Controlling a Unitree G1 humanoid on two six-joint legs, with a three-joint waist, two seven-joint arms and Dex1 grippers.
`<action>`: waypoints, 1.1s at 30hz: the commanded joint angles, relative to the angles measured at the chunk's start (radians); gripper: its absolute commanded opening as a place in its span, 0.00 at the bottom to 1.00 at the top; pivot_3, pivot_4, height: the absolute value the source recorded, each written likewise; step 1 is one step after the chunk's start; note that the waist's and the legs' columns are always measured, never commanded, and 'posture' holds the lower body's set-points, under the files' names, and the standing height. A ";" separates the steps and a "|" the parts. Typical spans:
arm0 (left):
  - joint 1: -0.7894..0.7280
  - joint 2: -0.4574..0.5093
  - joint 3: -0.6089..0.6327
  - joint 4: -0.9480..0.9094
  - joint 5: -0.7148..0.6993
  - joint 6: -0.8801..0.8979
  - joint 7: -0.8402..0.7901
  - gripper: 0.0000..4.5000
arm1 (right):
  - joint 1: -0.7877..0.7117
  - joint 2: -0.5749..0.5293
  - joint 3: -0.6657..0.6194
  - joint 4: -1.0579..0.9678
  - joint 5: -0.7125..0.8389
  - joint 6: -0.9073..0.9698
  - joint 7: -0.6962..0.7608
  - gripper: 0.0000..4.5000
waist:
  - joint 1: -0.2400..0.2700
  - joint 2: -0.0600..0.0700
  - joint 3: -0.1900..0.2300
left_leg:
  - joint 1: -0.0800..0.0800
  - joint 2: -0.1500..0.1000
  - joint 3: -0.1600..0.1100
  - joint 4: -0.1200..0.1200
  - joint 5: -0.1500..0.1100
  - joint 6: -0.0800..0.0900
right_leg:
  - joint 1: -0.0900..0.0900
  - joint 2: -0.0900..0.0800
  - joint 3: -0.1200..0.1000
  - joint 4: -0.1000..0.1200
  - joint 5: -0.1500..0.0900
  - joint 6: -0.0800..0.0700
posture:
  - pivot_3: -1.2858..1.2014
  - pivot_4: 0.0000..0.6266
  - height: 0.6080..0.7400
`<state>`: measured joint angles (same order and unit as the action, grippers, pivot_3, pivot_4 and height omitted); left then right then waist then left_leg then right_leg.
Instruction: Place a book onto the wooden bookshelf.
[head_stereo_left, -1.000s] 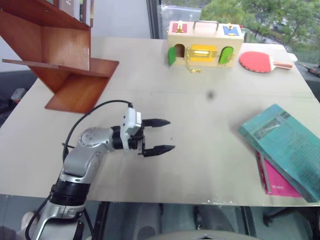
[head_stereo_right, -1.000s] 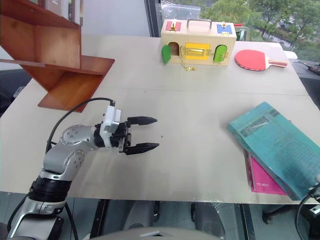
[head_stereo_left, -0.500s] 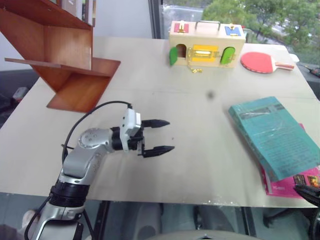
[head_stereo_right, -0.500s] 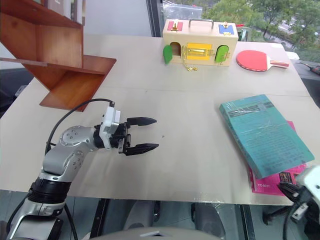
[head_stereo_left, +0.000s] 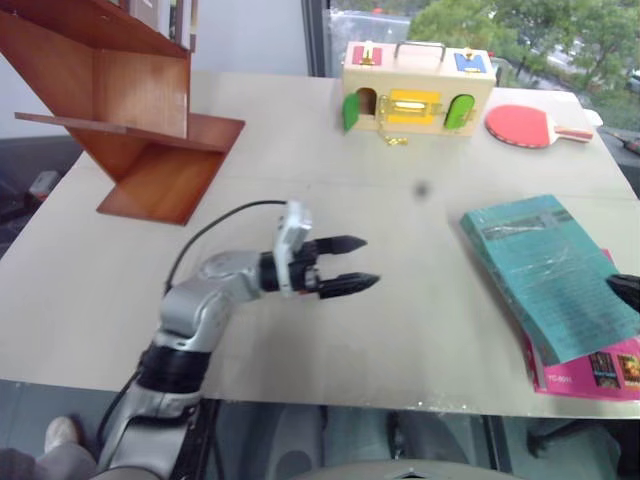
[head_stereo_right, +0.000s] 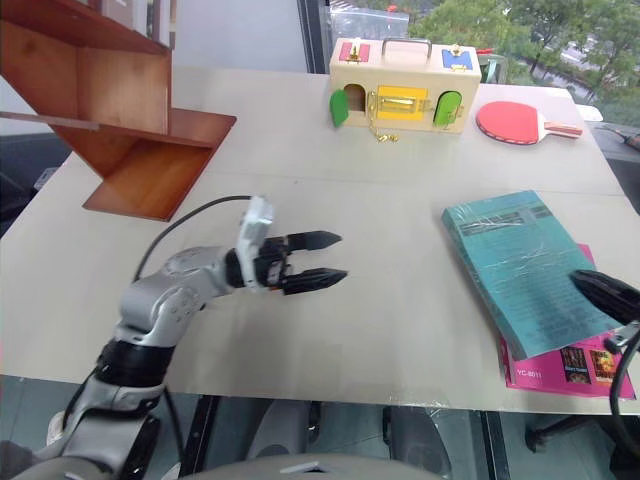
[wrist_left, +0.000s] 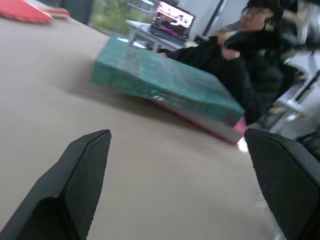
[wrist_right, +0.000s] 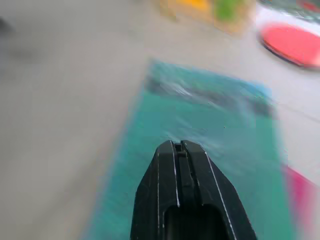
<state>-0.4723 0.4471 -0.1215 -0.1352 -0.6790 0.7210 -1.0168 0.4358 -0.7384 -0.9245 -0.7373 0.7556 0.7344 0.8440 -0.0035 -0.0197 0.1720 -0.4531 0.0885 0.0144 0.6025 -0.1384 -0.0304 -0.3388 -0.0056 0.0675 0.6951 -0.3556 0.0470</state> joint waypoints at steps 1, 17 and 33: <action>-0.066 -0.046 0.011 0.038 -0.039 0.090 0.054 1.00 | 0.031 0.016 -0.004 -0.065 -0.012 -0.038 -0.029 0.00 | -0.004 0.000 0.000 | 0.000 0.000 0.000 0.000 0.000 0.000 | 0.000 0.000 0.000 0.000 0.000 0.000 | 0.52 0.24 1.00; -0.034 -0.002 -0.023 -0.014 0.129 -0.438 -0.280 1.00 | -0.557 -0.284 0.443 0.676 -0.475 0.251 -0.455 0.17 | -0.027 0.005 -0.002 | 0.002 0.000 0.006 0.000 0.000 0.000 | 0.000 0.000 0.007 0.000 0.000 0.000 | 0.52 0.24 1.00; 0.082 0.112 0.057 -0.124 0.106 -0.482 -0.282 1.00 | -0.961 -0.325 0.813 1.259 -0.575 0.253 -0.252 0.02 | -0.009 0.010 0.000 | 0.002 0.001 0.007 -0.002 0.000 0.001 | -0.004 0.000 0.007 0.000 0.000 0.000 | 0.52 0.24 1.00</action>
<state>-0.3913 0.5556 -0.0813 -0.2231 -0.5618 0.2516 -1.3075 -0.5211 -1.0225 -0.1178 0.4982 0.2134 0.9989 0.5875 -0.0129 -0.0097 0.1717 -0.4513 0.0890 0.0215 0.6004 -0.1387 -0.0297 -0.3422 -0.0060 0.0742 0.6952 -0.3554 0.0468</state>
